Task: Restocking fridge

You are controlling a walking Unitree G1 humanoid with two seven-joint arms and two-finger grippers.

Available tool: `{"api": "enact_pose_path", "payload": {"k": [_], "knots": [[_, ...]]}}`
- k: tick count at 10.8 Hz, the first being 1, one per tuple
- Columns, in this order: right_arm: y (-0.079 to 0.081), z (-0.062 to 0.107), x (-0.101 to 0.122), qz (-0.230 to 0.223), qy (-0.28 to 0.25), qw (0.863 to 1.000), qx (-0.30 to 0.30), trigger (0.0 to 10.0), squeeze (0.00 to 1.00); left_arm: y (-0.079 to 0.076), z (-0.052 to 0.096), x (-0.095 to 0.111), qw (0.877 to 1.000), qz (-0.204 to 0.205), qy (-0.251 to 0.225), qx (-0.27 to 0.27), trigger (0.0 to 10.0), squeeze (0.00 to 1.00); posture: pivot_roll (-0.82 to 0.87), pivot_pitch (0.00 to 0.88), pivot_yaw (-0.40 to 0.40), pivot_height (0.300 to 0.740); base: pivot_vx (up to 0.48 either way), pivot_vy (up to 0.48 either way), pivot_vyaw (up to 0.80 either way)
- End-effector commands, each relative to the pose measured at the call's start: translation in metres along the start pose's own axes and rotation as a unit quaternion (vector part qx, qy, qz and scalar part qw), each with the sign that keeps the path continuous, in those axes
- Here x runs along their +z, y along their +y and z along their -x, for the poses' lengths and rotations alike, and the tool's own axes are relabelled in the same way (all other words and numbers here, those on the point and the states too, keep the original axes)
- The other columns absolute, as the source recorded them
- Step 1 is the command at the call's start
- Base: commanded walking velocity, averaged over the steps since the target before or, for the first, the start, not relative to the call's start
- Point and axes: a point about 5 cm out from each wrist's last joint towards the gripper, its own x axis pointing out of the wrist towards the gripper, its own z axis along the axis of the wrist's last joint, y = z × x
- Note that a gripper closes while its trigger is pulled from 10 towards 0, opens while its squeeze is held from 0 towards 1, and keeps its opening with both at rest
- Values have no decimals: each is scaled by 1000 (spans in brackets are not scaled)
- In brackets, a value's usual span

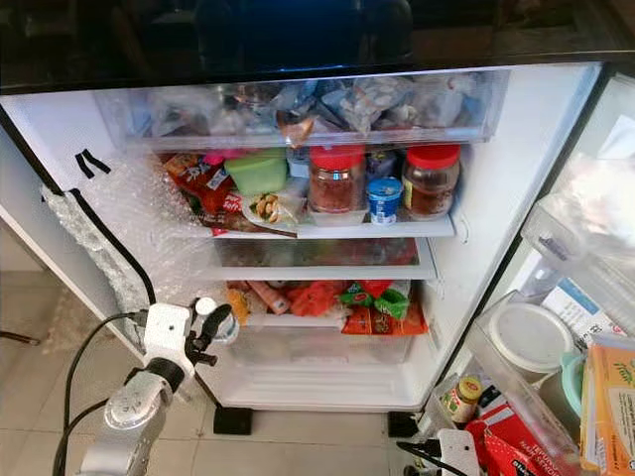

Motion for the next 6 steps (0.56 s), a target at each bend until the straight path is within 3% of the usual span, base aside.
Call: {"api": "enact_pose_path", "payload": {"k": [1,6], "knots": [[-1,0,5,8,-4,1000,0,10000,0,5,-3,5,1000,-5,-12,2,10000,0,-73,0,49,740,0,0,0],[0,-3,23,36,-18,999,1,10000,0,13,-13,11,1000,7,-24,8,10000,0,-69,0,51,740,0,0,0]]}}
